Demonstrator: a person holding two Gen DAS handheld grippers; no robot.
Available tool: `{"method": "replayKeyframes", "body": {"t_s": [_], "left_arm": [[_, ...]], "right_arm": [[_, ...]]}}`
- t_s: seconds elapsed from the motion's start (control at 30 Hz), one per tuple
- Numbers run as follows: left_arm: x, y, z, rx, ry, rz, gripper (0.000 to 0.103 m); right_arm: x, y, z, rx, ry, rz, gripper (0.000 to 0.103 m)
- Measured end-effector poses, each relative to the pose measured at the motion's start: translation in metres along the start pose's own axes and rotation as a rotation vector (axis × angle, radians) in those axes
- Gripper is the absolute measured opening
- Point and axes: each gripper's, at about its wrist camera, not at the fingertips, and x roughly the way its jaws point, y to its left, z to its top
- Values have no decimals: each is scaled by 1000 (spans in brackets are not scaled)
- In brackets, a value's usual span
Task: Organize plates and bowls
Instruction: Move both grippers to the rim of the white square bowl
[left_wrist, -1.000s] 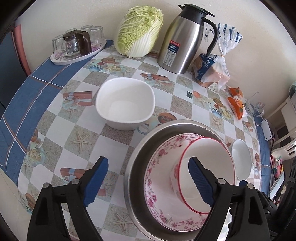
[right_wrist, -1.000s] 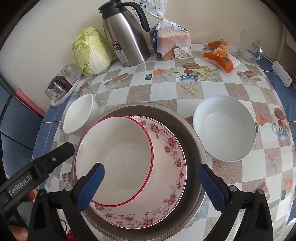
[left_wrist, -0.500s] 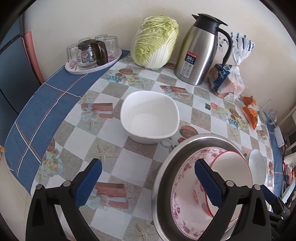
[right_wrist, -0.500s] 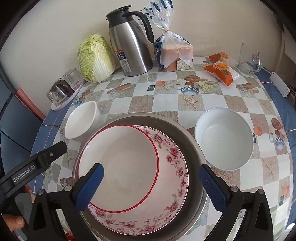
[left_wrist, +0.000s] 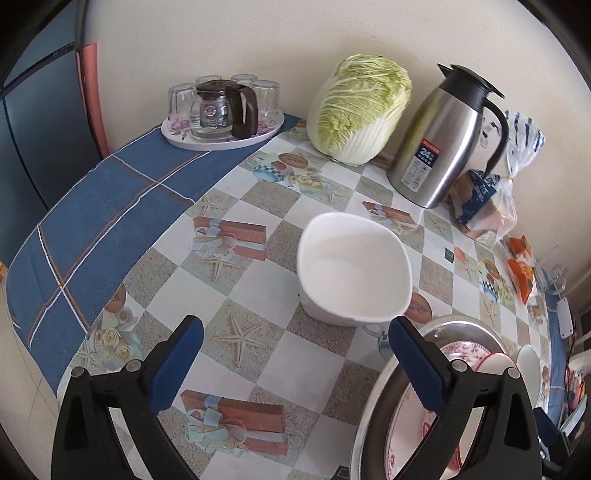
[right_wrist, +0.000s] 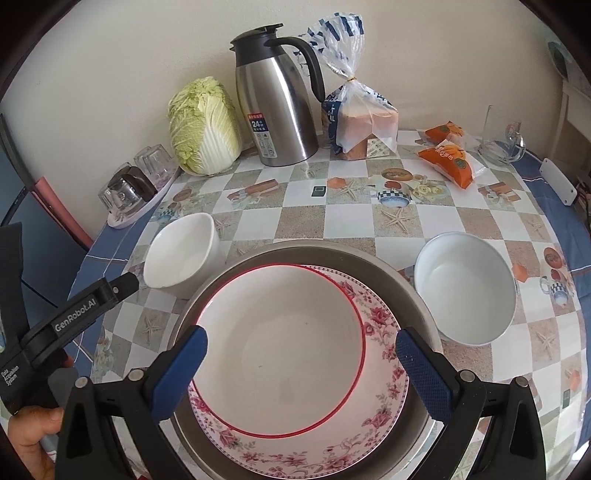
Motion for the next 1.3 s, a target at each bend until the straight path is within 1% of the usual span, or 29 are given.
{"method": "replayKeyframes", "body": {"t_s": [0.07, 0.2, 0.27, 0.4, 0.5, 0.57, 0.6, 0.7, 0.8, 0.87, 0.97, 1.03, 1.1, 1.17, 1.27, 1.3], "left_arm": [[2, 2, 2, 5, -4, 14, 100], [8, 4, 6, 14, 1, 20, 100], [10, 5, 7, 18, 6, 29, 100], [17, 5, 10, 32, 28, 23, 100], [19, 7, 14, 37, 22, 20, 100], [19, 9, 16, 29, 17, 8, 100], [20, 11, 17, 22, 16, 3, 100], [24, 17, 21, -2, 13, -12, 100], [27, 24, 24, -38, 2, 6, 100], [30, 28, 27, -58, 5, -13, 100], [35, 32, 31, -76, 16, -34, 100], [40, 33, 34, -89, 41, -56, 100], [43, 35, 36, -117, 49, -81, 100], [46, 33, 39, -118, 54, -87, 100], [51, 29, 41, -108, 63, -92, 100], [53, 29, 42, -110, 66, -96, 100]], "right_arm": [[2, 6, 0, -16, 7, -14, 103], [1, 15, 4, -12, 18, -4, 103], [0, 21, 9, -16, 21, -2, 103], [-2, 34, 24, -9, 29, 39, 103], [-3, 44, 34, -17, 29, 21, 103], [-1, 51, 40, -24, 39, -7, 103], [1, 53, 43, -24, 46, -7, 103], [9, 56, 52, -1, 73, 8, 103], [21, 54, 63, 57, 124, 23, 103], [28, 54, 71, 66, 146, 12, 103], [34, 53, 83, 74, 148, -4, 103], [37, 52, 91, 81, 148, -10, 103], [41, 54, 96, 69, 151, -21, 103], [45, 59, 100, 41, 158, -40, 102], [54, 67, 103, 10, 167, -66, 97], [57, 70, 104, 1, 171, -72, 93]]}}
